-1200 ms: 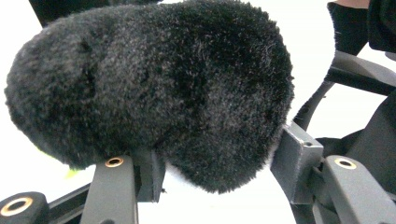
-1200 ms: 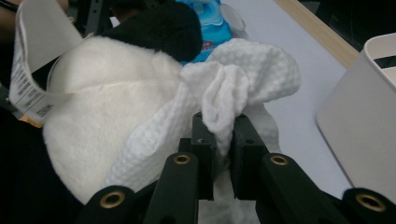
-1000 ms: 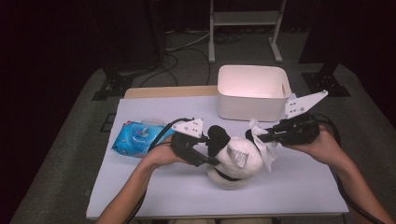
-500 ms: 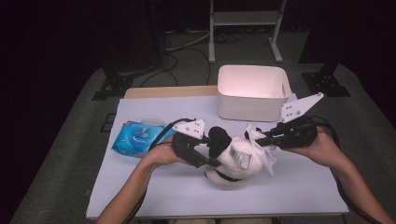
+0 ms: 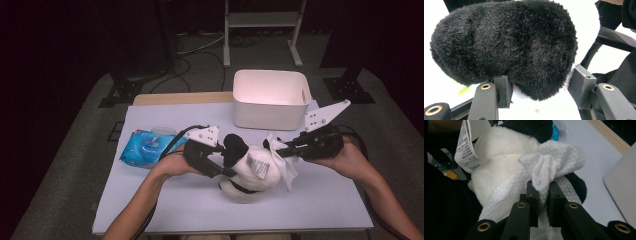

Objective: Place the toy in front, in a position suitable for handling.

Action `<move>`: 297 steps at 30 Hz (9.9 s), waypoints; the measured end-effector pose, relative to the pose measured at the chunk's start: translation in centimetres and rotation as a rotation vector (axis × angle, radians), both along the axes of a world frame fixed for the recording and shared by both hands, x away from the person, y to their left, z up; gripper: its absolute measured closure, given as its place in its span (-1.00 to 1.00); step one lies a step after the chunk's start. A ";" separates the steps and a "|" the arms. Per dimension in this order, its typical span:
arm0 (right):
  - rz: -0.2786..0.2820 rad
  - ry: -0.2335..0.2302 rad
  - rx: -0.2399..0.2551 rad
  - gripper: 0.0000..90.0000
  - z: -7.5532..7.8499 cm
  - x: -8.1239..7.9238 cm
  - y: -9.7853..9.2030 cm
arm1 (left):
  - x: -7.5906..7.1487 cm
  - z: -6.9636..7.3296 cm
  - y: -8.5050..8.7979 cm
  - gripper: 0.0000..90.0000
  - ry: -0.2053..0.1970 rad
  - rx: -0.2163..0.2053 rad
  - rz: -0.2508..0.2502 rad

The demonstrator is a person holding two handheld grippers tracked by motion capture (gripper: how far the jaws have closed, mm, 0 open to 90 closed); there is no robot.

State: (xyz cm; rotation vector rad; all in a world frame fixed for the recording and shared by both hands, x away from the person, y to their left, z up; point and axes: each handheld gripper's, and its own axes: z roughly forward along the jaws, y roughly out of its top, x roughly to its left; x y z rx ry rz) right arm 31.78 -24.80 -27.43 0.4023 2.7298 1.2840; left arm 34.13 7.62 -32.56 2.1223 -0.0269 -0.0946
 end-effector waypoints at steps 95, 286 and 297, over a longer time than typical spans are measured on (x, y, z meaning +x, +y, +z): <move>-0.118 0.087 0.008 0.78 -5.6 0.5 -4.1 | 2.1 -3.0 -2.9 -0.61 -0.001 0.191 0.125; -0.008 0.071 -0.053 0.76 -4.5 1.3 0.5 | 0.5 -3.1 -0.9 -0.20 -0.016 0.188 0.121; -0.017 0.074 -0.064 0.76 -4.1 1.1 -0.2 | 0.7 -3.3 -0.5 -0.20 -0.006 0.184 0.118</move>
